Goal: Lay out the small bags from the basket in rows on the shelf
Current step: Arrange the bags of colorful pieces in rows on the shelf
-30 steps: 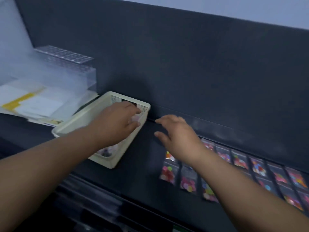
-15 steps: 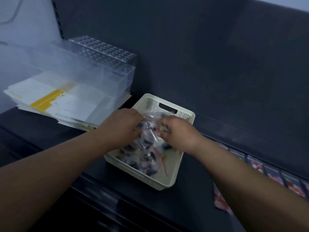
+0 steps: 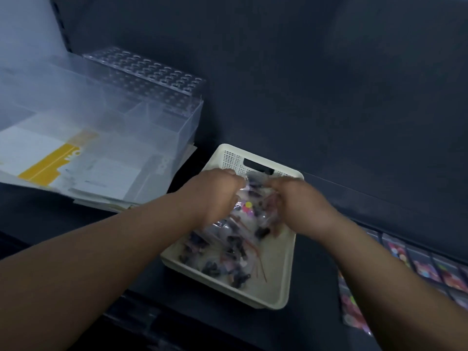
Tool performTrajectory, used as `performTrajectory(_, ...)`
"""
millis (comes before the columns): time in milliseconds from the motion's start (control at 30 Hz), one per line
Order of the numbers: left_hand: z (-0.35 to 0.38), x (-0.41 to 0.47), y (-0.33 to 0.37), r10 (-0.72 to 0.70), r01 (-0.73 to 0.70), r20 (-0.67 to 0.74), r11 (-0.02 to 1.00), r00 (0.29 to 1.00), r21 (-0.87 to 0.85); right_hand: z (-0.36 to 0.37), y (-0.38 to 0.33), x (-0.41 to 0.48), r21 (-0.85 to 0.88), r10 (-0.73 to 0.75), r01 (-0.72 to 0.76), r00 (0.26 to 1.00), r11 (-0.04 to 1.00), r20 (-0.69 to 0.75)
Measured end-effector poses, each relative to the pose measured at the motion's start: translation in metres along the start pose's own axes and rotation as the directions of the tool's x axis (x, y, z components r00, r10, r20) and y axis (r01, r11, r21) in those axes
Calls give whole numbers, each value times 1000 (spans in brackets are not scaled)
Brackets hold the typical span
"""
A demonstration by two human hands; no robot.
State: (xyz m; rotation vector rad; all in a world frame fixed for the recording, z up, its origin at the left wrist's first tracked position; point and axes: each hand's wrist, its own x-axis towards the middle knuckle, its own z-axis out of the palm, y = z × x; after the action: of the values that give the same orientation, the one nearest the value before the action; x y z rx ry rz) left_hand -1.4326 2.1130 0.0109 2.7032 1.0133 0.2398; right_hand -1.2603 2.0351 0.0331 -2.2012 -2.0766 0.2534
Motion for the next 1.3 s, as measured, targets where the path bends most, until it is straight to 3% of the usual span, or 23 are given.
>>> performTrajectory(67, 7, 18, 5, 4, -3, 77, 1000, 997, -14, -3, 11, 0, -3, 42, -42, 994, 999, -97)
performTrajectory(200, 29, 41, 10, 22, -32, 236, 999, 972, 39, 10, 21, -6, 85, 65, -56, 992, 995, -107)
performTrajectory(333, 30, 55, 12, -2, -22, 201, 993, 980, 117, 18, 29, -6, 161, 61, -33, 984, 986, -167)
performTrajectory(433, 33, 56, 10, -34, 29, 132, 999, 991, 39, 18, 31, -6, 216, 71, -35, 984, 976, -161)
performTrajectory(500, 33, 53, 6, -99, 118, 109, 976, 989, -184, 18, 32, -7, 283, 80, -27, 981, 959, -177)
performTrajectory(600, 22, 51, 6, -223, 259, 139, 728, 965, -634, 16, 31, -7, 478, 166, -57, 968, 876, -189)
performTrajectory(700, 8, 45, 6, -247, 288, 176, 558, 953, -779, 9, 28, -5, 649, 250, -39, 939, 760, -237)
performTrajectory(867, -4, 37, 9, -270, 348, 279, 255, 922, -902, -4, 20, -4, 808, 347, 15, 898, 589, -269)
performTrajectory(1033, -13, 34, 28, -133, 349, 341, 39, 931, -936, -15, 11, -8, 956, 251, -86, 968, 280, 14)
performTrajectory(1100, -13, 37, 37, -90, 341, 340, -4, 936, -940, -16, 10, -11, 965, 195, -105, 979, 238, 59)
performTrajectory(1167, -12, 41, 46, -128, 341, 334, 34, 934, -940, -17, 14, -15, 970, 235, -83, 972, 228, 28)
performTrajectory(1200, -8, 45, 49, -174, 344, 324, 99, 930, -934, -18, 16, -16, 974, 282, -75, 959, 215, 11)
performTrajectory(1300, 9, 55, 52, -231, 292, 202, 476, 952, -830, -20, 29, -22, 985, 438, -59, 899, 161, -18)
